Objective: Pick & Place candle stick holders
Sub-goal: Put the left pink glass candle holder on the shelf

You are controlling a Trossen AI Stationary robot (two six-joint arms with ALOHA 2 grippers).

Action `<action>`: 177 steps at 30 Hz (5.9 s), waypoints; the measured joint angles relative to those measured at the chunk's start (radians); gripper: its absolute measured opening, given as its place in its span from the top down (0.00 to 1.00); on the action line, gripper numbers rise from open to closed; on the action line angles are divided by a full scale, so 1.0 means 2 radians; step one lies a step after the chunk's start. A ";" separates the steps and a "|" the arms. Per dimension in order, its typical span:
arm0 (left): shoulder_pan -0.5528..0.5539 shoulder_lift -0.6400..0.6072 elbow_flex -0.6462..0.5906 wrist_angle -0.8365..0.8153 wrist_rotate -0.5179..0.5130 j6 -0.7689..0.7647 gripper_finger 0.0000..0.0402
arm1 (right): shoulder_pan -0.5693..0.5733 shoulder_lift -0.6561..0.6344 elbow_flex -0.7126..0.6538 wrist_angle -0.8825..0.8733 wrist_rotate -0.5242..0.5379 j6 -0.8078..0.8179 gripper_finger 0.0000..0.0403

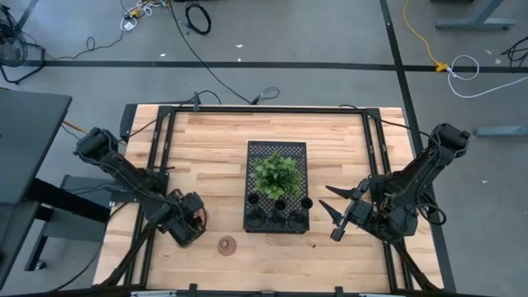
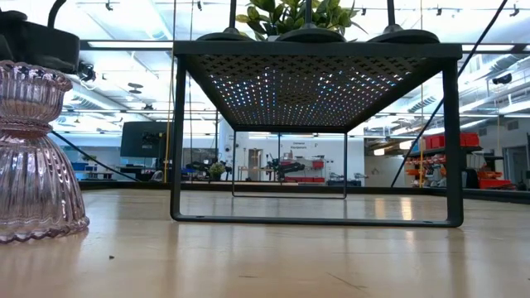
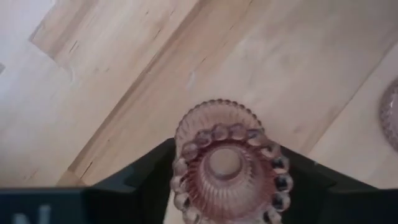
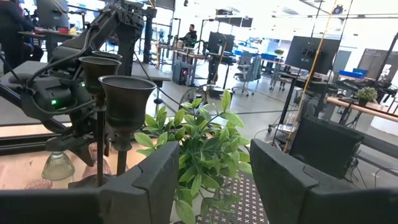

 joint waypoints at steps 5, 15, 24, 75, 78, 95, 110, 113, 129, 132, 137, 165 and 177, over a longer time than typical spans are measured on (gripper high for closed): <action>0.000 -0.001 0.001 0.001 -0.006 0.000 0.62 | -0.004 0.000 0.000 0.000 0.000 0.000 0.50; 0.000 -0.003 0.001 0.000 -0.003 0.001 0.62 | -0.007 0.000 0.000 -0.005 0.000 0.002 0.50; 0.005 -0.029 0.052 -0.110 -0.027 0.011 0.62 | -0.007 0.000 0.000 -0.008 0.000 0.004 0.50; 0.487 -0.014 0.255 0.087 0.080 0.707 0.62 | -0.006 0.000 0.000 -0.014 0.008 -0.005 0.50; 0.496 0.008 0.255 0.124 0.117 0.713 0.62 | -0.006 0.000 0.000 -0.016 0.012 -0.007 0.50; 0.521 0.087 0.255 0.291 0.284 0.748 0.62 | -0.006 0.000 0.000 -0.016 0.018 -0.009 0.50; 0.523 0.145 0.255 0.391 0.369 0.734 0.62 | -0.006 0.000 0.000 -0.016 0.017 -0.009 0.50; 0.523 0.153 0.255 0.405 0.370 0.734 0.62 | -0.006 0.000 0.000 -0.016 0.017 -0.009 0.50; 0.523 0.166 0.255 0.447 0.369 0.730 0.62 | -0.006 0.000 0.000 -0.016 0.017 -0.009 0.50; 0.523 0.166 0.255 0.447 0.369 0.730 0.62 | -0.006 0.000 0.000 -0.017 0.017 -0.009 0.50; 0.523 0.166 0.255 0.446 0.369 0.731 0.62 | -0.006 0.000 0.000 -0.016 0.017 -0.009 0.50; 0.523 0.174 0.255 0.454 0.364 0.716 0.55 | -0.006 0.000 0.000 -0.017 0.017 -0.011 0.50; 0.523 0.174 0.256 0.452 0.363 0.717 0.54 | -0.007 0.000 0.000 -0.017 0.068 -0.008 0.50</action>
